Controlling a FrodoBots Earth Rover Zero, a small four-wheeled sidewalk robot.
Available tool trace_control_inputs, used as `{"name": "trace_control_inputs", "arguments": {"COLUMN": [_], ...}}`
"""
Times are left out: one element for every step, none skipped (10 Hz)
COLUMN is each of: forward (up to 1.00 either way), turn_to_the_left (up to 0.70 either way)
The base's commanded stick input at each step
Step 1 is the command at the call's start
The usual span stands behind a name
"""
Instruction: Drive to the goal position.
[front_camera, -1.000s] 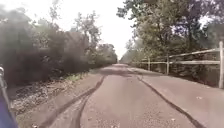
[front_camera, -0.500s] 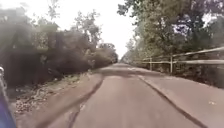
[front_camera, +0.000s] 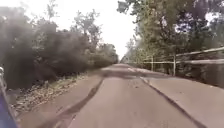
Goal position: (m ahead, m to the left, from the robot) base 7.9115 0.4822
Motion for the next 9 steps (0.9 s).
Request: {"name": "trace_control_inputs", "arguments": {"forward": [0.7,0.7,0.7,0.7,0.7,0.7,0.7,0.7,0.7], "turn_to_the_left": [0.0,0.0,0.0,0.0,0.0,0.0,0.0,0.0,0.0]}}
